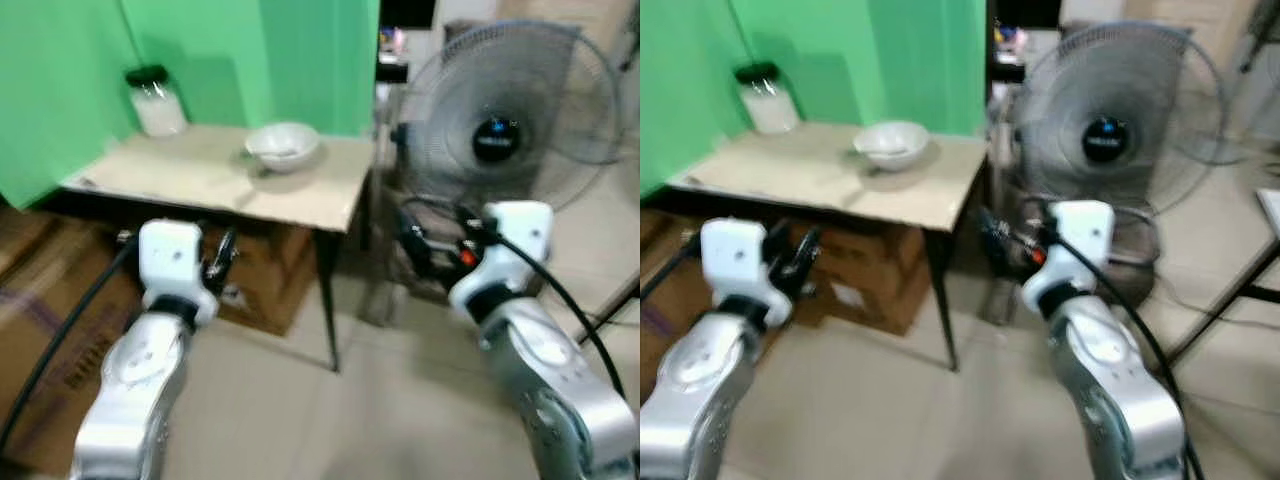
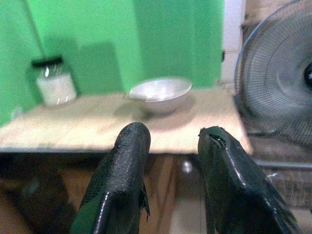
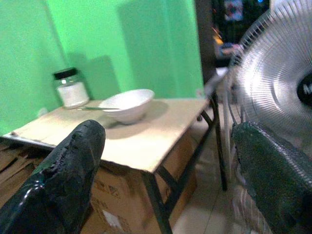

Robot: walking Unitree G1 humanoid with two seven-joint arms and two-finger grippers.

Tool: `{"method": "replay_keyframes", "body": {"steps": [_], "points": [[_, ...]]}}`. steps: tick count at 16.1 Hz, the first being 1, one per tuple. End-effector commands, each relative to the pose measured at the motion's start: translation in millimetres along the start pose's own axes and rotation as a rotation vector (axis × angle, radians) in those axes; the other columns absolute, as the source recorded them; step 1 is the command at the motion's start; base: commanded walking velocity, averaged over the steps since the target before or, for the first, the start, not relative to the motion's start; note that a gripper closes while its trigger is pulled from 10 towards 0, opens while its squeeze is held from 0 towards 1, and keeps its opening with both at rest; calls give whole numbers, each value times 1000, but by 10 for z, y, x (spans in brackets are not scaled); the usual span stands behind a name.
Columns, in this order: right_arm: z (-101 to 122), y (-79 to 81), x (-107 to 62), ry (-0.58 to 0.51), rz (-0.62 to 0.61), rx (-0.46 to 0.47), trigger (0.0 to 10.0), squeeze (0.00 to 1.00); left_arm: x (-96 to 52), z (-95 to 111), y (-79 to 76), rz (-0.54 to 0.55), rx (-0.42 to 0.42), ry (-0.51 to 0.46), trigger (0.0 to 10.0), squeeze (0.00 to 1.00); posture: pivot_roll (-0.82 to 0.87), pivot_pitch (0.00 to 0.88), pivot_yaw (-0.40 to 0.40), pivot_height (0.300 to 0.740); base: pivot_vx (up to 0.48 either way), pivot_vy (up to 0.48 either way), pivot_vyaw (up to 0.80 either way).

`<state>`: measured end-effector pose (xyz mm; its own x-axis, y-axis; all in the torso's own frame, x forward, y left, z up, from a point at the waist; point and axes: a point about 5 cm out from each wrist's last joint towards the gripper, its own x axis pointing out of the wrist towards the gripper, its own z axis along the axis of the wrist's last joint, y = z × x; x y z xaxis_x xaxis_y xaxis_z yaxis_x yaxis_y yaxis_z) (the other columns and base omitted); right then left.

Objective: Setting the table

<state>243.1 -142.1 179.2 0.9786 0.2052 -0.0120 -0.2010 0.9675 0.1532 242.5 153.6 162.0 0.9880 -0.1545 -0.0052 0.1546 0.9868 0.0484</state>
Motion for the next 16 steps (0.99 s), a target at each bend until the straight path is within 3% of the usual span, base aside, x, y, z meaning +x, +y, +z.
{"method": "replay_keyframes", "body": {"steps": [1,5,8,12,16], "points": [[22,-4,6,-3,3,8,10000,1000,4,15,5,-13,6,3,10000,0,-33,0,98,740,292,0,0],[86,-60,36,-61,-11,28,10000,1000,20,-26,-47,-46,10,18,10000,0,-14,0,97,740,292,0,0],[54,-25,135,-48,24,-45,10000,1000,-58,-32,-21,-34,23,31,10000,0,17,0,79,740,291,0,0],[17,-6,153,-29,24,-35,10000,1000,-49,-20,18,-26,28,28,10000,0,11,0,85,740,292,0,800],[-8,-26,147,-4,19,-43,10000,1000,-36,-16,-47,-83,60,35,10000,0,13,0,96,740,292,0,0]]}}
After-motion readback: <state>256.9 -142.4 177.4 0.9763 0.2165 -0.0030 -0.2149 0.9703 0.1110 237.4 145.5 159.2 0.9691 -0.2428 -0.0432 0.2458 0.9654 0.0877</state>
